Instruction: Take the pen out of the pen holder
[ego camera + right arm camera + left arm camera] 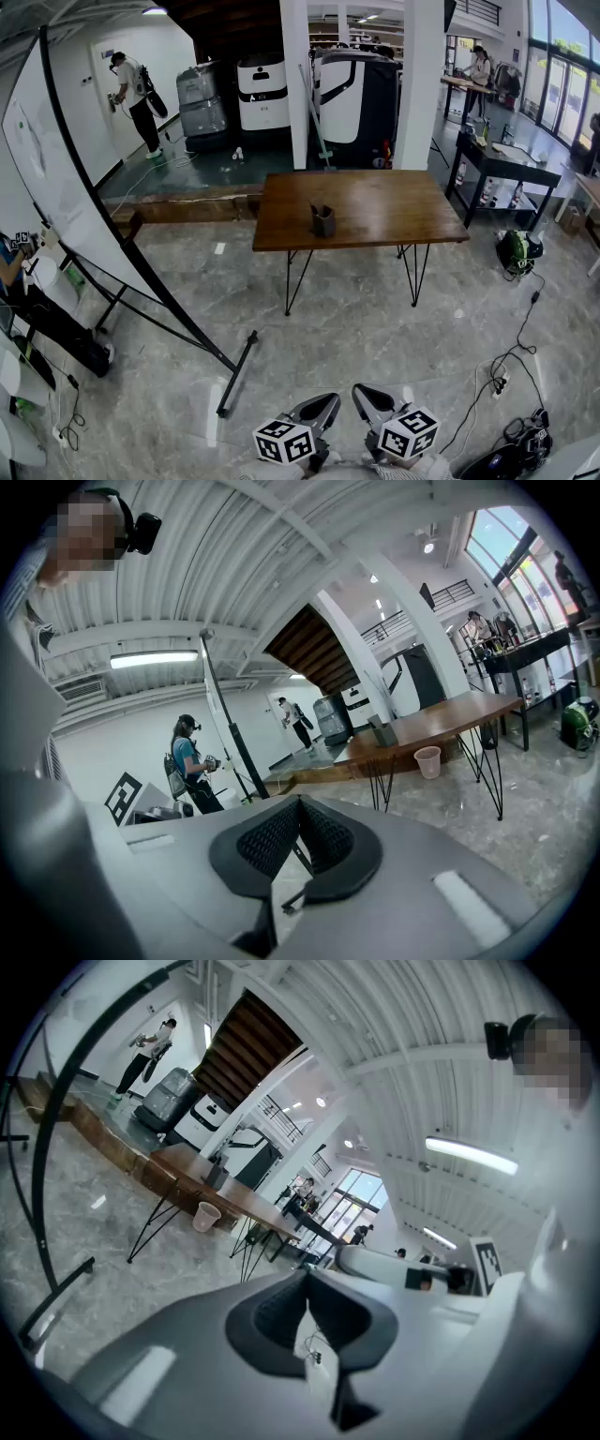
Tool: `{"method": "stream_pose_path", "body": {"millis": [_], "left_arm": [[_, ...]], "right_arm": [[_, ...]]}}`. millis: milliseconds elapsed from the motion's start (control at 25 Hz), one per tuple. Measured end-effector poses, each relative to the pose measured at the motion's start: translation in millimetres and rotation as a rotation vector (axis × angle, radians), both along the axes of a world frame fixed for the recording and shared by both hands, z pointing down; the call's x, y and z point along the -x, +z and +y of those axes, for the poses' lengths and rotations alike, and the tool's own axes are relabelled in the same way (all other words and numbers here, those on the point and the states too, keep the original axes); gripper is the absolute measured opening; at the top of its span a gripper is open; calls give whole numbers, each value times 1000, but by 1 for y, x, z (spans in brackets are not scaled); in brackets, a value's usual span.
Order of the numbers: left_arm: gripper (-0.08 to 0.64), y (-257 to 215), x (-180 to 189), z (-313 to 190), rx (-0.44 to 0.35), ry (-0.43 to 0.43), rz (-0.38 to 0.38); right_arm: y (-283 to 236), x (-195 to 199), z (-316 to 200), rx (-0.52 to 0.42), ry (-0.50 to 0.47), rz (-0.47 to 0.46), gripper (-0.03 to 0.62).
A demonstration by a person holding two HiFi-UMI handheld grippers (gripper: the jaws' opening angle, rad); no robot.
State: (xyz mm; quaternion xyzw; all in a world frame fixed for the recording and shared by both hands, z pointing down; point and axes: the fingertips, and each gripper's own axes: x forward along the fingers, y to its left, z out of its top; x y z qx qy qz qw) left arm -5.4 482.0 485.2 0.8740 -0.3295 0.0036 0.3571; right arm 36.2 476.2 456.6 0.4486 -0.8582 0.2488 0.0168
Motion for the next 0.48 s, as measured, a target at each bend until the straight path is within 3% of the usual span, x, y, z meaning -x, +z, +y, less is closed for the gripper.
{"method": "stream_pose_path", "body": {"millis": [280,480], "left_arm": [[8,13,-12,-36,22,-13,10],[8,23,-13,-88,32,-11,5]], "right_arm": [[17,-16,-37,28,8,9,-2],[23,-16,-88,29,1,7,-2]]}}
